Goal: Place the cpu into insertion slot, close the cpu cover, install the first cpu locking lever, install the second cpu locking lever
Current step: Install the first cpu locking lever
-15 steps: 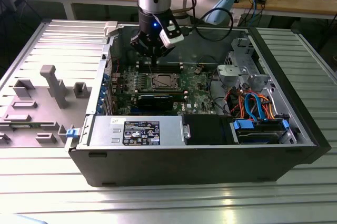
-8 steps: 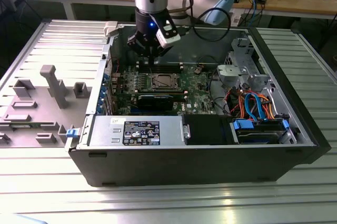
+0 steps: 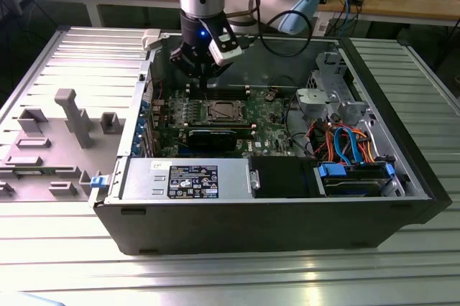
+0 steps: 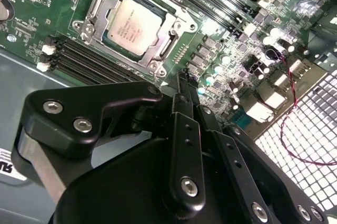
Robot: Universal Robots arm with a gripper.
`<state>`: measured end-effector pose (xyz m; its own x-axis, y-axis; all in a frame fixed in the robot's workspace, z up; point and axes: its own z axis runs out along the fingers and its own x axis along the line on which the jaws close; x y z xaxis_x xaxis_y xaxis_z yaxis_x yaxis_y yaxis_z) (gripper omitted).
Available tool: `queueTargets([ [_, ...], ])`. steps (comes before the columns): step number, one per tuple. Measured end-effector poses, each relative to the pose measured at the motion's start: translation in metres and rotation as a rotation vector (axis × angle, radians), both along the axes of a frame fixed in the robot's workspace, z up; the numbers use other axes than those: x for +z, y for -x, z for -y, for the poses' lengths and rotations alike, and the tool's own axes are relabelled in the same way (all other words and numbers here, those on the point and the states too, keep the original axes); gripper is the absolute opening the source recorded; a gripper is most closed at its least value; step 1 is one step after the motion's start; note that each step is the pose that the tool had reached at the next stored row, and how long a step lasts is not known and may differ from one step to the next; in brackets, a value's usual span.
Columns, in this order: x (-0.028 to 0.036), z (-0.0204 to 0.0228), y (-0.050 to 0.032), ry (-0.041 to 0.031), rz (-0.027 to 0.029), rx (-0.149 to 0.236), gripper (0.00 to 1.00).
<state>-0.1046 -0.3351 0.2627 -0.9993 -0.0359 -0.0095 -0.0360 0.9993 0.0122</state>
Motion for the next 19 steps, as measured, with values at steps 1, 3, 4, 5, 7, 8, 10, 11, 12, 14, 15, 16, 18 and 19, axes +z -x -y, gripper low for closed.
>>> queueTargets([
  [1, 0.0000, 0.0000, 0.0006, 0.0000, 0.0001, 0.000, 0.11],
  [3, 0.0000, 0.0000, 0.0035, 0.0000, 0.0000, 0.000, 0.11],
  [4, 0.0000, 0.0000, 0.0049, 0.0000, 0.0001, 0.000, 0.11],
  [5, 0.0000, 0.0000, 0.0069, 0.0000, 0.0001, 0.000, 0.11],
  [7, 0.0000, 0.0000, 0.0089, 0.0000, 0.0001, 0.000, 0.11],
  [8, -0.0001, 0.0000, 0.0101, -0.0001, 0.0001, 0.000, 0.11],
  [10, 0.0000, -0.0004, 0.0130, 0.0000, 0.0000, 0.000, 0.11],
  [11, 0.0000, -0.0006, 0.0144, 0.0000, 0.0001, 0.000, 0.11],
  [12, 0.0000, -0.0007, 0.0153, 0.0000, 0.0001, 0.000, 0.11],
  [14, 0.0000, -0.0037, 0.0170, 0.0001, 0.0001, 0.000, 0.11],
  [15, 0.0000, -0.0087, 0.0170, 0.0001, 0.0001, 0.000, 0.11],
  [16, 0.0000, -0.0105, 0.0172, 0.0001, 0.0000, 0.000, 0.11],
  [18, 0.0000, -0.0135, 0.0181, -0.0003, 0.0000, 0.000, 0.11],
  [19, -0.0001, -0.0150, 0.0190, -0.0008, 0.0001, 0.000, 0.11],
])
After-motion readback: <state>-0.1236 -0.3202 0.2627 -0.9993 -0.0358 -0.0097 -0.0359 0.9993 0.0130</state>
